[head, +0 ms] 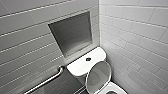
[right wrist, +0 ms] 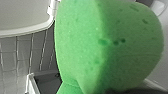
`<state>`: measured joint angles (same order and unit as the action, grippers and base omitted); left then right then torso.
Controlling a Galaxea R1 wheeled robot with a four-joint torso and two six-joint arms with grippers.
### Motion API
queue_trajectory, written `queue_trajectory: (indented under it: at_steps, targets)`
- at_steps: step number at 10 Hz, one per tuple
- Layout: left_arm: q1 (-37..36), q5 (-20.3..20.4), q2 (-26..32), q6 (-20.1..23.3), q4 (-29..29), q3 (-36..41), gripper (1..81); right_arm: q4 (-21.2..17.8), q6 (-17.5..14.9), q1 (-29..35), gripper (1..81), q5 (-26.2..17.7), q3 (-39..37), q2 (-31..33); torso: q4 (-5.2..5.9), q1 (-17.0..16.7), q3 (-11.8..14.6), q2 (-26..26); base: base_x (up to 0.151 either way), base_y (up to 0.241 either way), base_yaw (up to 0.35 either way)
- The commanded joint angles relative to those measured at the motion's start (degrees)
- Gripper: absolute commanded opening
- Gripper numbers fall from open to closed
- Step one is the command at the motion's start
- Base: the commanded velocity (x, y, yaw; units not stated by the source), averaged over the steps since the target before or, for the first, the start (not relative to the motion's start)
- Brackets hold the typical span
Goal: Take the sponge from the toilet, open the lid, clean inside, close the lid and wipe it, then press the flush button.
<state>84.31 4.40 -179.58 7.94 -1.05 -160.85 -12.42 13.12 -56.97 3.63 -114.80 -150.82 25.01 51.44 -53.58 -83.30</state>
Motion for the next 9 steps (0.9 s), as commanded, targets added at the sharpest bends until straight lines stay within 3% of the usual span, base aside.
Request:
queue_trajectory:
  at_steps: [1,9]
  targets:
    - [-0.2,-4.1,0.2,0.5,0.2,-0.3,81.1,0.1,0.1,0.6,1.0,-1.9,7.8,9.5,0.00,0.0,0.0,0.0,0.000,0.000,0.000]
    - [-0.2,-4.0,0.1,0.6,0.2,-0.2,81.1,0.1,0.1,-6.7,1.0,3.9,15.6,19.5,0.00,0.0,0.0,0.0,0.000,0.000,0.000]
